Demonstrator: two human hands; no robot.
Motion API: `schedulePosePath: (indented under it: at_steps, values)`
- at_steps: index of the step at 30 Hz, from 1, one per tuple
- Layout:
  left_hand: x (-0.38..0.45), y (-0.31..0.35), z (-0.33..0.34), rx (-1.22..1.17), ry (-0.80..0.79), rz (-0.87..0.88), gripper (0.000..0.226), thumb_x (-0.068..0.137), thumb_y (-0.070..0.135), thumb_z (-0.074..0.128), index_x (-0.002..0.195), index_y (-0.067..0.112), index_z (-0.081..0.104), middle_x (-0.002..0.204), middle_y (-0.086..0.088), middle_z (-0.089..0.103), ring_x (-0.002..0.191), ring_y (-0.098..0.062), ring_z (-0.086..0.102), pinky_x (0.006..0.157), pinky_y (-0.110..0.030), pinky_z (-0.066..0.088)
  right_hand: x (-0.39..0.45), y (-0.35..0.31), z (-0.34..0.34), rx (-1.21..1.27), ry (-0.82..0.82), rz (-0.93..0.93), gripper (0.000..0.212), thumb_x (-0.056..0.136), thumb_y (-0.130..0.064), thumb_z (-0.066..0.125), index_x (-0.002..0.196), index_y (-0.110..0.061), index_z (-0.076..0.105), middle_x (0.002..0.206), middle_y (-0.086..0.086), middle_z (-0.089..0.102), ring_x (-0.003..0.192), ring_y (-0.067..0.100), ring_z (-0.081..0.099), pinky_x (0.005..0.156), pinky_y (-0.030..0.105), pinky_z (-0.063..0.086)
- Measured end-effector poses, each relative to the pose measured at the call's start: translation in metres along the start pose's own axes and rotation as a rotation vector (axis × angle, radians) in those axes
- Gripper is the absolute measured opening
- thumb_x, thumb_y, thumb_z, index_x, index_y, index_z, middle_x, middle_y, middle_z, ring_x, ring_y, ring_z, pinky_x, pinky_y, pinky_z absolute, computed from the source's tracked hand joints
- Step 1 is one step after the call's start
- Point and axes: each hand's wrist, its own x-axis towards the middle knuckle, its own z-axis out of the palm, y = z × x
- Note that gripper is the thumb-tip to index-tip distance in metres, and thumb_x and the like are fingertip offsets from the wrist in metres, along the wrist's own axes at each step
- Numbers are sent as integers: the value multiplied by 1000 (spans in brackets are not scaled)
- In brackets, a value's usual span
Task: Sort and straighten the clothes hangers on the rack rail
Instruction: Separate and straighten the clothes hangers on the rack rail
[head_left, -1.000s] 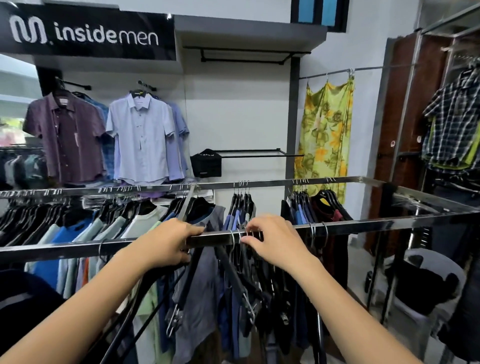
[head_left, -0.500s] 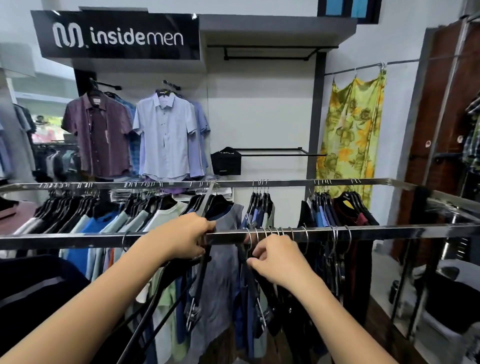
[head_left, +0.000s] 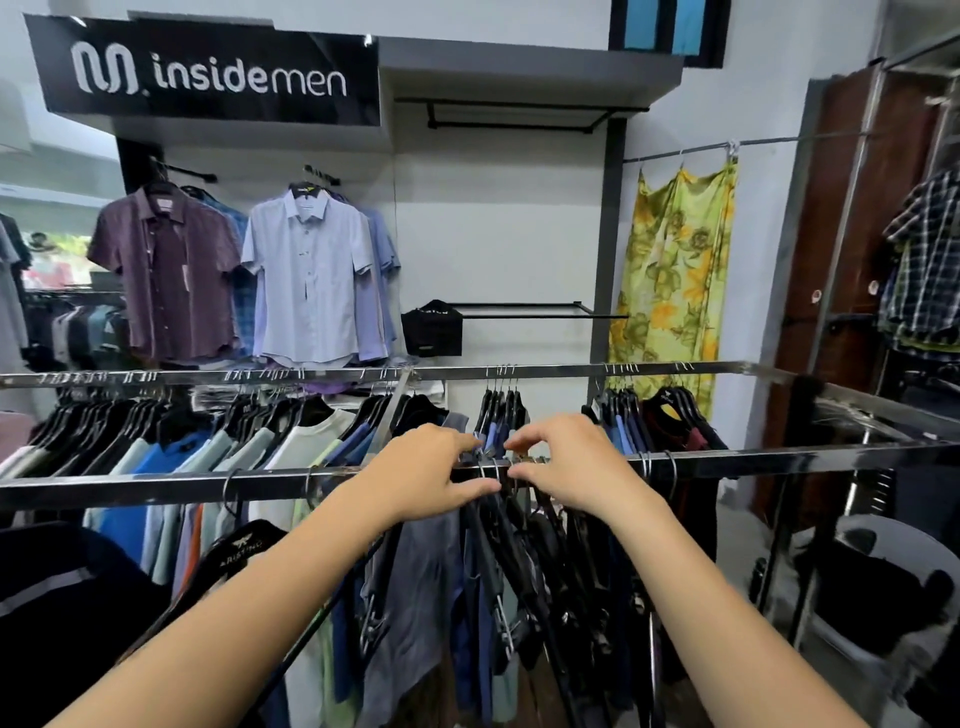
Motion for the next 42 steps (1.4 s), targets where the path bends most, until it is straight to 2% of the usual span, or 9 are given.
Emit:
schedulePosePath:
  at_steps: [3,8,13,17,21,24,31,38,42]
  values:
    - [6,7,8,-35,49,-20,53,84,66,57,120,29,69,108,1,76,102,-24,68,84,-37,54,4,-1,7,-68,-50,15,39,83,-37,82,121,-35,74,126,-4,74,122,24,62,102,37,47]
    - [1,-11,3,-55,40,-45,46,84,60,63,115,27,73,97,3,79,91,-19,70,81,-32,54,3,9,12,-68,-24,41,35,82,-39,82,117,-39,76,117,-3,77,113,24,65,95,38,49]
    - [-14,-42,-6,-50,-11,-65,48,84,56,68,118,23,72,111,3,77,106,-18,70,91,-25,49,3,24,2,-37,-71,59,40,81,-35,85,120,-36,75,129,-7,72,125,19,61,103,37,45]
    - [-18,-50,-12,-4,-65,-100,48,83,55,69,117,22,72,108,1,78,106,-21,69,89,-28,50,3,32,-4,-48,-76,65,40,81,-33,86,119,-35,75,128,-9,73,124,18,62,104,37,46]
    - [-10,-27,-10,-88,-30,-75,75,76,65,69,136,22,58,133,4,67,124,-17,61,105,-33,47,3,30,-5,-78,-54,27,47,80,-37,85,125,-35,72,133,-5,71,127,22,61,105,40,45]
    - [3,1,0,-145,-6,-35,79,71,72,66,136,27,57,130,4,69,120,-17,63,101,-38,51,7,20,-2,-70,-84,-35,58,78,-42,85,133,-40,66,138,0,68,130,27,58,106,41,45]
    - [9,3,18,-186,82,-6,47,75,58,73,114,32,71,97,8,78,91,-13,70,78,-29,52,10,18,10,-67,-107,-74,51,77,-43,85,126,-39,71,127,2,74,122,28,62,103,40,47]
    - [-8,-38,6,-196,51,-29,46,64,55,83,101,30,73,89,13,78,83,-5,70,78,-28,55,12,27,9,-56,-93,-78,46,77,-51,83,120,-35,74,114,-1,75,95,21,63,83,33,46]
    - [-17,-54,5,-200,53,-55,48,60,57,84,98,32,71,84,19,77,77,5,67,71,-17,48,15,22,10,-98,-116,-118,45,80,-53,80,119,-32,74,79,-16,59,92,24,60,83,36,48]
